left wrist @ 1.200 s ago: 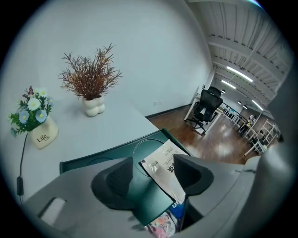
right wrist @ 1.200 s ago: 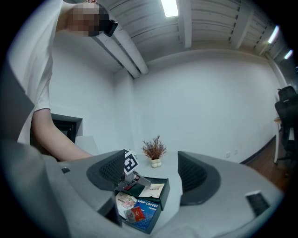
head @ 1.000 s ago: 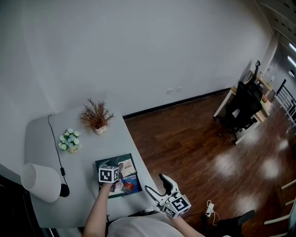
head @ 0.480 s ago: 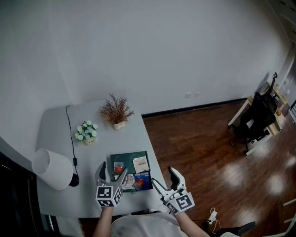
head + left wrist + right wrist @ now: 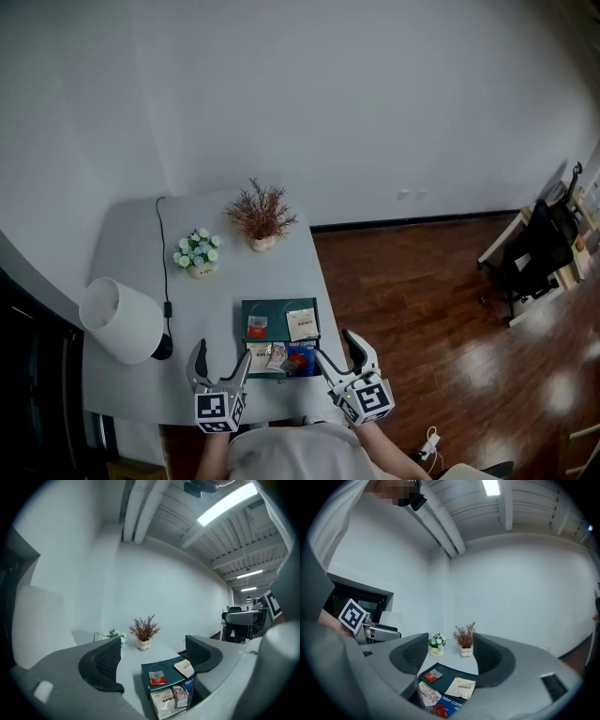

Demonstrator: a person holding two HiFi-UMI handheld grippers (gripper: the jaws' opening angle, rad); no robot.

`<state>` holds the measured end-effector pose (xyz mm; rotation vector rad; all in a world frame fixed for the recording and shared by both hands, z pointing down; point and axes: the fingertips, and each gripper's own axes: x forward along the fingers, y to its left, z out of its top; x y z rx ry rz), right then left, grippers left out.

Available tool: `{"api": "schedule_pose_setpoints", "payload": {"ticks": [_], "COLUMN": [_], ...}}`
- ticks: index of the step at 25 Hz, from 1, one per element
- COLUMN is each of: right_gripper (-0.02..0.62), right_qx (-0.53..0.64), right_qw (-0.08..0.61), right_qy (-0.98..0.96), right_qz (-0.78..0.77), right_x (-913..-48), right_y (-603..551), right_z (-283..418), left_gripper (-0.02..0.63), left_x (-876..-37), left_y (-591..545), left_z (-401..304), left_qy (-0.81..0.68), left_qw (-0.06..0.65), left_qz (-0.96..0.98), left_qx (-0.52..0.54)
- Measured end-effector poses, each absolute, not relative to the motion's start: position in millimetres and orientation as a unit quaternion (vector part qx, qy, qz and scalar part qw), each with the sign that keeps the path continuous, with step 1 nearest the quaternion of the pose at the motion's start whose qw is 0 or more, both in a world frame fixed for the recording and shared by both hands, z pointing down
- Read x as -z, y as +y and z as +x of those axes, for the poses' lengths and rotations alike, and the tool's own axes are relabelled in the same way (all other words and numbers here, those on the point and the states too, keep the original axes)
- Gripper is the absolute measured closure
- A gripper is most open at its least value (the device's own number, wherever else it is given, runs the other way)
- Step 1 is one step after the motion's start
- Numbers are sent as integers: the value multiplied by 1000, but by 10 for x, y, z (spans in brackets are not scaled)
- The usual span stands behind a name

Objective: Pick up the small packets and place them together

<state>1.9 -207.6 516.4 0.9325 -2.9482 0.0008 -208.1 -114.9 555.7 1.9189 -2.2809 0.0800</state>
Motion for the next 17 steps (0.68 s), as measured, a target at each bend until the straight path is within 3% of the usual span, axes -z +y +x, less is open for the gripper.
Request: {"api": "schedule_pose_setpoints", "payload": {"ticks": [17], "right_gripper": [284], "right_qx": [-13], "right_qw": [61], "right_qy": [-957], "right_qz": [282], "right_x": [-5338], "right_y": [-2058], "right_z": [-171], "left_gripper": [176], "left_x": [-5517], "left_y": [-1324], "left_z": [-1659], "left_qy": [-726], "left_qw": [102], "left_qz": [680], "left_qx": [0]}}
